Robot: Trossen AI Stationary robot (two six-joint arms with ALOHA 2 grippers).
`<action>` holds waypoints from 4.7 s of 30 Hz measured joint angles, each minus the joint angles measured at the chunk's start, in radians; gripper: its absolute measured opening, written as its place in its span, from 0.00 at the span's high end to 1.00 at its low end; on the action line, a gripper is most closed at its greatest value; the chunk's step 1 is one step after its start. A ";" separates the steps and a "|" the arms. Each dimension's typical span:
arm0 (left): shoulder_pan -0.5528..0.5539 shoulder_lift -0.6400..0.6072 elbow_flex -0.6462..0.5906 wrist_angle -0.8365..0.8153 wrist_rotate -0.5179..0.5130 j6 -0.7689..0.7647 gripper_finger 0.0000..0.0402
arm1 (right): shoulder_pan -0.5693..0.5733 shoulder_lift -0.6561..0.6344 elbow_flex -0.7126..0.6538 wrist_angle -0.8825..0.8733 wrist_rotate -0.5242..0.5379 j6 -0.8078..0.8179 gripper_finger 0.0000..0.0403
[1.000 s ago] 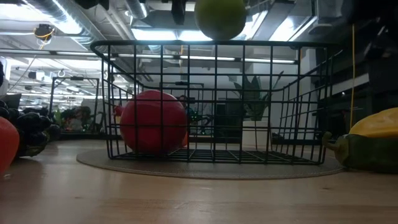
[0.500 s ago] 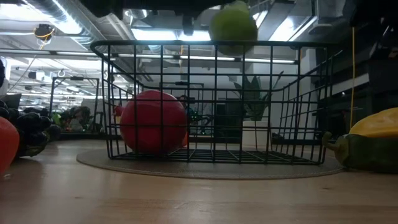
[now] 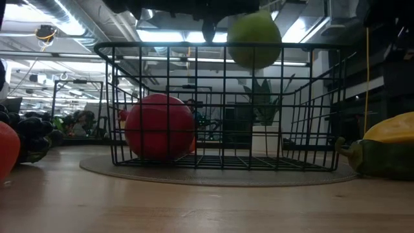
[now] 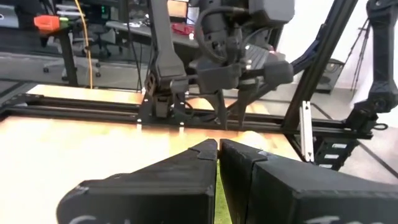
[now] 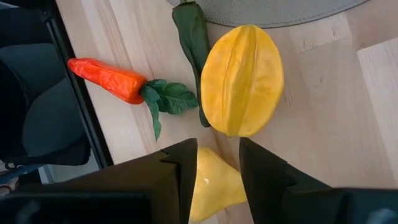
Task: Build produce basket
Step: Put the green pear into the black wire basket, then put the starfruit into the black wire basket
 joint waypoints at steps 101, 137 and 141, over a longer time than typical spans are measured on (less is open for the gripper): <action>-0.091 -0.343 -0.002 -0.593 -0.150 0.023 0.82 | 0.364 0.099 -0.001 0.401 0.420 0.215 0.73; -0.090 -0.342 -0.002 -0.623 -0.402 0.020 0.82 | 0.457 0.030 0.138 0.303 0.258 0.387 0.73; -0.091 -0.342 -0.002 -0.623 -0.402 0.024 0.82 | 0.513 0.110 0.138 0.458 0.273 0.309 0.73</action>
